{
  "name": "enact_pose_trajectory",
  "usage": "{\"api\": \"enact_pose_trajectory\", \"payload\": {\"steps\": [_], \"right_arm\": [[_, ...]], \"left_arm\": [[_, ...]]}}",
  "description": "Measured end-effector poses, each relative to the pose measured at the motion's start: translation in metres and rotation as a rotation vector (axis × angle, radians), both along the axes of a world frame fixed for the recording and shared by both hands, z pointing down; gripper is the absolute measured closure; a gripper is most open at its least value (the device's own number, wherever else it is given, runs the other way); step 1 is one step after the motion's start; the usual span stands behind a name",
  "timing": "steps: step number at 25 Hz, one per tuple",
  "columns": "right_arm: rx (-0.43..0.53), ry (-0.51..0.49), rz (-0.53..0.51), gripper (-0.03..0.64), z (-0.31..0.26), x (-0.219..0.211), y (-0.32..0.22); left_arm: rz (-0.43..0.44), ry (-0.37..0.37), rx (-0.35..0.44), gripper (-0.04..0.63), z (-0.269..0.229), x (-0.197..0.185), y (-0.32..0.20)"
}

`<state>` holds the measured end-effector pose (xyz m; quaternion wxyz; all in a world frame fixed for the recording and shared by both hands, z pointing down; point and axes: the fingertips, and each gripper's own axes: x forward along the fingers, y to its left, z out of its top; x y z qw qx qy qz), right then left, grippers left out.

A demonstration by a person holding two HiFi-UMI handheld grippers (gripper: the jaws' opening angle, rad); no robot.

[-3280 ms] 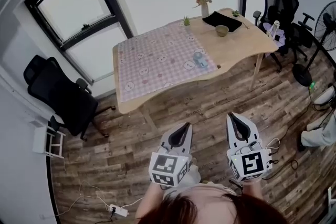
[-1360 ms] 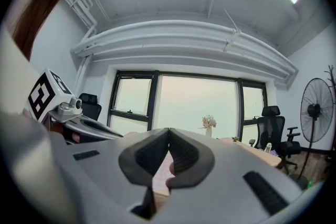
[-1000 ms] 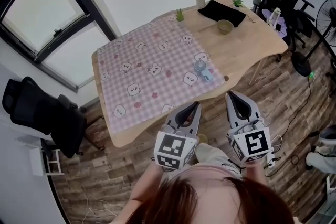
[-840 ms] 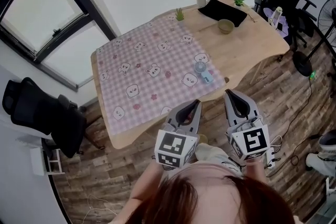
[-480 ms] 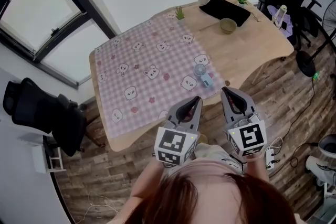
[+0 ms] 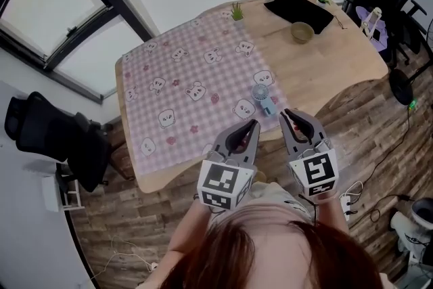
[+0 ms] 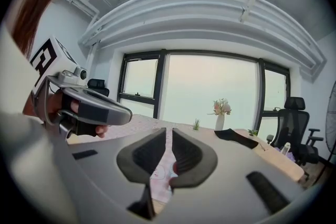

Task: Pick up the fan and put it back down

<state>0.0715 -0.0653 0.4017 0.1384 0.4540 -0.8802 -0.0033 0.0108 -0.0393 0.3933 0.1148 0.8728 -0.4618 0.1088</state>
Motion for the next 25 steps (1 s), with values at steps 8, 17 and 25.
{"api": "enact_pose_trajectory", "payload": {"steps": [8,17,25], "right_arm": [[-0.050,0.032,-0.033,0.555,0.026,-0.012,-0.020],[-0.115,0.071,0.010,0.516,0.057,-0.021,-0.043],[-0.156,0.082,0.039,0.488,0.082,-0.028,-0.066]], "left_arm": [[-0.012,0.002,-0.013,0.580,0.007,-0.008,-0.019],[0.044,-0.026,-0.042,0.580,0.019,-0.016,-0.044],[0.076,-0.017,-0.062,0.580,0.025,-0.024,-0.065]]}}
